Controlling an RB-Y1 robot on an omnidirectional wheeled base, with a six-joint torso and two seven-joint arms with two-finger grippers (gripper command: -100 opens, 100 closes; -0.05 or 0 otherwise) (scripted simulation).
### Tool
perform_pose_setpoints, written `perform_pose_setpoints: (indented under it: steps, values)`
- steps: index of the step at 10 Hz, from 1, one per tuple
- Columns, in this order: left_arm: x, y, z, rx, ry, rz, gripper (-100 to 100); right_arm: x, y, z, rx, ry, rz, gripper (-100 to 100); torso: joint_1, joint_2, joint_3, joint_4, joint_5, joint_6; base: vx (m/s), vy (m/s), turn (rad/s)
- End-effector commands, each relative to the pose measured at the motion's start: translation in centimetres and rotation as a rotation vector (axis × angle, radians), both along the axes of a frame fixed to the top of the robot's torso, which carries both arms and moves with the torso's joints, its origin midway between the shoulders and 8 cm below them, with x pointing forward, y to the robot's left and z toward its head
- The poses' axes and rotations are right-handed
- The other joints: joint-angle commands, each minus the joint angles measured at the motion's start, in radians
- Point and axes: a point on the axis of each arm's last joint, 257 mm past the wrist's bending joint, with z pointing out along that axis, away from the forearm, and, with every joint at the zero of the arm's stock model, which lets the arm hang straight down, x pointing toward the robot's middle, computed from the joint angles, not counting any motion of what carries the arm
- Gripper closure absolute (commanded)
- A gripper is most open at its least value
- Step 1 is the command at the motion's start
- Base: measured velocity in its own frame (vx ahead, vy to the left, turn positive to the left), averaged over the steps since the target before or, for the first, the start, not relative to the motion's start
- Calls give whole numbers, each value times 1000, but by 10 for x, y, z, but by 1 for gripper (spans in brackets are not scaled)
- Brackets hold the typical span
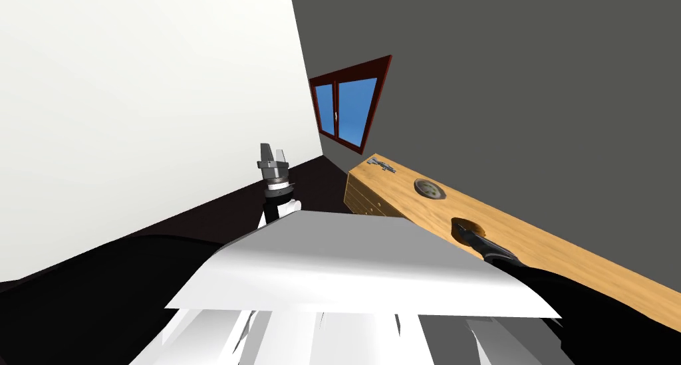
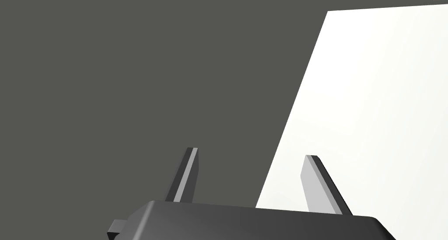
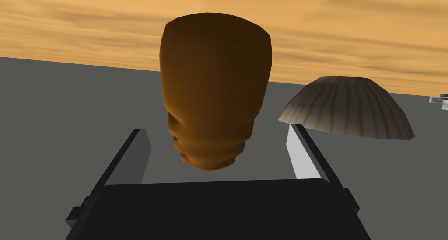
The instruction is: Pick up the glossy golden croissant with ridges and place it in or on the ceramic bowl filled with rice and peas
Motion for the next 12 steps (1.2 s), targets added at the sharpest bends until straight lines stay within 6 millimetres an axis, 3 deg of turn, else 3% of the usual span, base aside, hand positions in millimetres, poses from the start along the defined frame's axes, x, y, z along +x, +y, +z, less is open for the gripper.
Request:
perform_pose_setpoints:
  steps: [1, 2, 6, 7, 8, 9, 10, 12]
  values:
    - [0, 0, 0, 0, 0, 0, 0, 0, 0, 0, 0, 0, 0, -100, 0, 0, 0, 0, 0, 0, 18, -25, 21]
    - [0, 0, 0, 0, 0, 0, 0, 0, 0, 0, 0, 0, 0, 100, 1, 1, 0, 0, 0, 0, 0, 0, 0]
    - [0, 0, 0, 0, 0, 0, 0, 0, -1, 0, -1, -1, -1, 100, 2, 1, 1, 0, -1, 0, 0, -2, -2]
    - [0, 0, 0, 0, 0, 0, 0, 0, -1, 0, -2, -1, 0, 0, 2, 1, 1, 0, -1, 0, 0, 0, 0]
    - [0, 0, 0, 0, 0, 0, 0, 0, -1, 0, -2, -1, 0, 100, 2, 1, 1, 0, -1, 0, 0, 0, 0]
    - [0, 0, 0, 0, 0, 0, 0, 0, -1, 0, -1, -1, -1, 0, 2, 1, 1, 0, -1, 0, 0, 0, 0]
    - [0, 0, 0, 0, 0, 0, 0, 6, -8, 16, -21, -22, -6, 100, 2, 1, 1, 0, -1, 0, -6, 5, -15]
    - [0, 0, 0, 0, 0, 0, 0, 10, -17, 37, -45, -41, -17, 100, 3, 1, 1, 0, 1, -1, -4, 15, 12]
